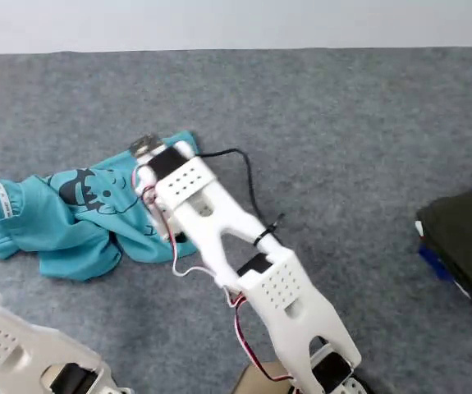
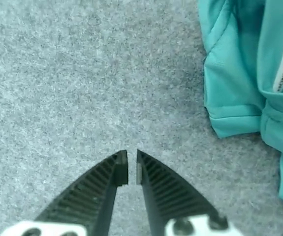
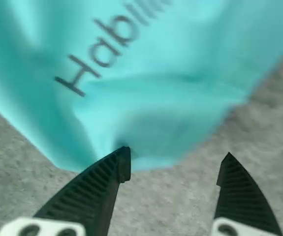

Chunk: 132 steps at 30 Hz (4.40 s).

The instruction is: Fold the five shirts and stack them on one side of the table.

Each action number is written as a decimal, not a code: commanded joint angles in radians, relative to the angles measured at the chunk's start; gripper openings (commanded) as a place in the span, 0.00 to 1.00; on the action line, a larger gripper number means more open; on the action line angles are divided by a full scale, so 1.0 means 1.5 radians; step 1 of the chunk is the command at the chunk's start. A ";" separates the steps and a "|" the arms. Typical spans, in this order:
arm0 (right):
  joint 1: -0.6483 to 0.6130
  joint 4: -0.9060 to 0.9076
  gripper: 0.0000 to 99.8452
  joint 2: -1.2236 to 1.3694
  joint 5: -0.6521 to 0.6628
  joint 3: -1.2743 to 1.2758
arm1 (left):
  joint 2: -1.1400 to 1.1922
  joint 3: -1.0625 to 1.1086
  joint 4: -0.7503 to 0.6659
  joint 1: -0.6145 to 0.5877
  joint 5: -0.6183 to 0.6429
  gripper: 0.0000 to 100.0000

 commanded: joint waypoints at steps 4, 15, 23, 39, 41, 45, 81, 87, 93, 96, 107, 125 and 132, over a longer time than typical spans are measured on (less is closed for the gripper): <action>-0.025 -0.044 0.29 0.014 -0.002 -0.005 | -0.044 -0.001 -0.014 0.002 0.002 0.04; -0.002 -0.065 0.01 0.044 0.148 -0.005 | -0.041 0.001 -0.027 0.001 0.001 0.04; 0.064 -0.054 0.01 0.036 0.198 -0.121 | -0.041 0.001 -0.043 0.005 0.001 0.04; 0.121 -0.228 0.07 0.178 0.261 -0.299 | -0.040 0.002 -0.052 0.012 0.000 0.04; 0.121 -0.217 0.13 0.180 0.255 -0.299 | -0.040 0.002 -0.052 0.012 0.000 0.04; 0.121 -0.186 0.15 0.152 0.221 -0.300 | -0.040 0.013 -0.053 0.012 0.000 0.04; 0.074 0.050 0.15 0.051 0.355 -0.371 | -0.041 0.016 -0.048 0.029 0.003 0.04; 0.047 0.052 0.15 -0.014 0.355 -0.378 | -0.041 0.016 -0.048 0.035 0.003 0.04; 0.020 0.052 0.15 -0.024 0.356 -0.318 | -0.041 0.016 -0.048 0.035 0.003 0.04; 0.007 0.051 0.15 -0.025 0.357 -0.245 | -0.041 0.016 -0.049 0.034 0.003 0.04; 0.038 -0.053 0.22 0.069 0.375 -0.195 | -0.042 0.047 -0.051 0.040 0.003 0.04; 0.070 -0.187 0.01 0.218 0.397 -0.345 | -0.043 0.048 -0.052 0.040 0.003 0.04; 0.081 -0.014 0.01 0.182 0.397 -0.474 | -0.048 0.043 -0.045 0.042 0.003 0.04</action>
